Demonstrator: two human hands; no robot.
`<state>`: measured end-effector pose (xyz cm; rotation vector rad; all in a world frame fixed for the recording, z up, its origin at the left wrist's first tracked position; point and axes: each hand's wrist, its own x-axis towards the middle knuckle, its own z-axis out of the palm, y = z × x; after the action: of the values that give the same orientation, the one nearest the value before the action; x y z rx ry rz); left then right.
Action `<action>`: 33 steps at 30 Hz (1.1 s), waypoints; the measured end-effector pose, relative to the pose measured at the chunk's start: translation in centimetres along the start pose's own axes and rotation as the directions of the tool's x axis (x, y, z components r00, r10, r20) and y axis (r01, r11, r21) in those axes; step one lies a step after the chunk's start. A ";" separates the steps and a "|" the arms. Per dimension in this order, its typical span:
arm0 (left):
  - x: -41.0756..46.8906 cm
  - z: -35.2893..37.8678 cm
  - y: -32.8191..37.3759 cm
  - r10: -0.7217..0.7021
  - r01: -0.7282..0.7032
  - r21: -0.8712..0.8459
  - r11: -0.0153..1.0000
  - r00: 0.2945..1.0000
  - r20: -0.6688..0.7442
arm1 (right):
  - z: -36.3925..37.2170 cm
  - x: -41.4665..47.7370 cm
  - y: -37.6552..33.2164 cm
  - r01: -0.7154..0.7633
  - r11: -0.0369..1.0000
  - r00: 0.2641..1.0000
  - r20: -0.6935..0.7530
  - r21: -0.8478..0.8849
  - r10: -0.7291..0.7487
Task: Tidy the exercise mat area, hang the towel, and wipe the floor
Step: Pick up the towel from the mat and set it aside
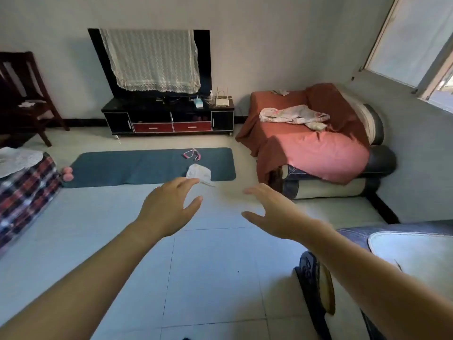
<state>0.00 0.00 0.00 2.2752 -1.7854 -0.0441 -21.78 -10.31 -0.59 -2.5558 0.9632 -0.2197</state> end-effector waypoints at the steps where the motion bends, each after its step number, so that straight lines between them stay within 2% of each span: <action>1: 0.5 0.3 -1.2 -0.022 0.022 -0.014 1.000 1.000 0.023 | 0.9 1.6 -0.4 -0.005 1.000 1.000 0.021 0.011 0.005; 6: 2.0 2.9 -9.1 -0.133 0.140 -0.063 0.988 0.986 0.105 | 5.5 9.8 -3.4 0.027 1.000 0.985 0.172 -0.015 -0.024; 12: 3.8 2.9 -18.1 -0.221 0.230 -0.095 0.968 0.970 0.102 | 9.8 18.4 -7.0 0.106 0.994 0.940 0.329 -0.018 -0.094; 17: 6.4 2.8 -23.1 -0.278 0.288 -0.102 0.952 0.955 0.105 | 10.4 24.6 -8.2 0.120 0.992 0.950 0.288 0.027 -0.122; 23: 12.9 4.0 -26.4 -0.271 0.291 -0.166 0.942 0.953 0.132 | 10.8 31.0 -6.3 0.051 0.992 0.975 0.209 0.115 -0.074; 28: 21.9 6.1 -29.3 -0.284 0.313 -0.253 0.915 0.948 0.144 | 11.7 39.1 -3.1 -0.016 0.977 0.983 0.183 0.212 -0.024; 33: 33.4 7.7 -31.7 -0.324 0.373 -0.319 0.871 0.925 0.197 | 11.6 50.3 0.6 -0.025 0.976 0.977 0.213 0.217 -0.022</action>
<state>37.20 -26.48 -9.95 2.3314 -1.2646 -0.5541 18.88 -40.32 -11.09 -2.3208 0.8118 -0.0448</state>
